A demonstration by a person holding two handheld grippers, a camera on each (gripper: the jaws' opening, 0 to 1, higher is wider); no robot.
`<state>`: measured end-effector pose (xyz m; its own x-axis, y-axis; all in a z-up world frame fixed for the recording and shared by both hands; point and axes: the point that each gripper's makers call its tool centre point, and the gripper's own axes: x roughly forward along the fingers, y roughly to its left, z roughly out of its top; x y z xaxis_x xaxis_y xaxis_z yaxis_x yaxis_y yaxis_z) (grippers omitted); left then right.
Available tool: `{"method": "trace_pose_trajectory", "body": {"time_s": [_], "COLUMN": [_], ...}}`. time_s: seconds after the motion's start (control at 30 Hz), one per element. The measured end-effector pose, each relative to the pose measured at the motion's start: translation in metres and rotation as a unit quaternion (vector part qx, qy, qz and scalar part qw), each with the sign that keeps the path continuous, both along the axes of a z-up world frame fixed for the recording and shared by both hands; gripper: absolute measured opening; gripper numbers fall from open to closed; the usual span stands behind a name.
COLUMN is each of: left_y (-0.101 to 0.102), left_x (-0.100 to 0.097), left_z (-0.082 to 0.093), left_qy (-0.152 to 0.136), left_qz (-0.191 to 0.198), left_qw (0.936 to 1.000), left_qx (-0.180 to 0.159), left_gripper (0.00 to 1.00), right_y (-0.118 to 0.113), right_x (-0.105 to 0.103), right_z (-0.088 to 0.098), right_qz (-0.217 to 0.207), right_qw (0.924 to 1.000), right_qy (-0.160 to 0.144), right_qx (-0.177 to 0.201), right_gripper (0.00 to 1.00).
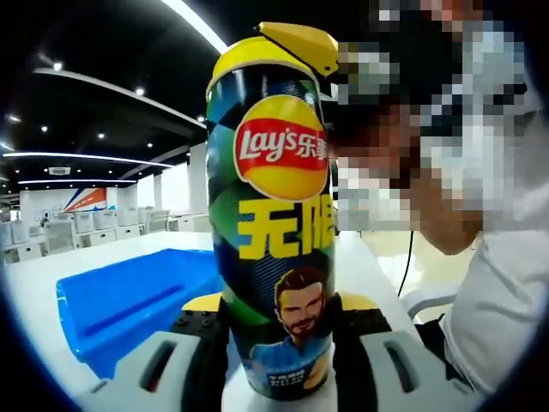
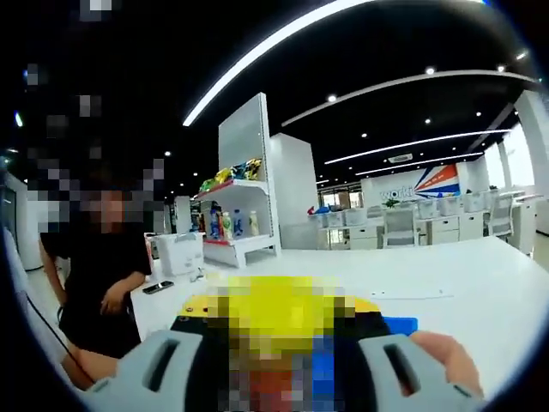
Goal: Open the lid of the chip container on the table, take out the chips, place them into the box in front of the container, and close the lid
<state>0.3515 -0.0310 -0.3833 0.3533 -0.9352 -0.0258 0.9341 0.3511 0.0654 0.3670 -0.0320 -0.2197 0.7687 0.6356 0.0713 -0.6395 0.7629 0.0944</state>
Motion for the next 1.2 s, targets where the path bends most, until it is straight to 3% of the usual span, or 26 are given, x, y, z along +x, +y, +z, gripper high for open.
{"method": "trace_pose_trajectory", "body": {"time_s": [0.1,0.3,0.53,0.83,1.2], "left_y": [-0.001,-0.001,-0.002,-0.002,-0.002], "left_x": [0.0,0.0,-0.001,-0.001,-0.002], "left_z": [0.0,0.0,0.0,0.0,0.0], "left_qy": [0.0,0.001,0.001,0.003,0.004], "left_qz": [0.0,0.0,0.0,0.002,0.003], "left_qw": [1.0,1.0,1.0,1.0,1.0], "left_qx": [-0.001,-0.001,-0.003,-0.006,-0.005], "left_gripper": [0.48,0.48,0.48,0.48,0.48], "right_y": [-0.026,-0.067,-0.113,-0.17,-0.197], "right_x": [0.006,0.015,0.024,0.034,0.041], "right_z": [0.009,0.006,-0.012,-0.052,-0.105], "right_qz": [-0.034,-0.086,-0.145,-0.205,-0.221], "right_qw": [0.9992,0.9953,0.9879,0.9759,0.9682], "right_qy": [-0.022,-0.038,-0.027,0.0,0.042], "right_qx": [-0.005,-0.022,-0.048,-0.074,-0.111], "right_gripper": [0.44,0.45,0.45,0.45,0.46]}}
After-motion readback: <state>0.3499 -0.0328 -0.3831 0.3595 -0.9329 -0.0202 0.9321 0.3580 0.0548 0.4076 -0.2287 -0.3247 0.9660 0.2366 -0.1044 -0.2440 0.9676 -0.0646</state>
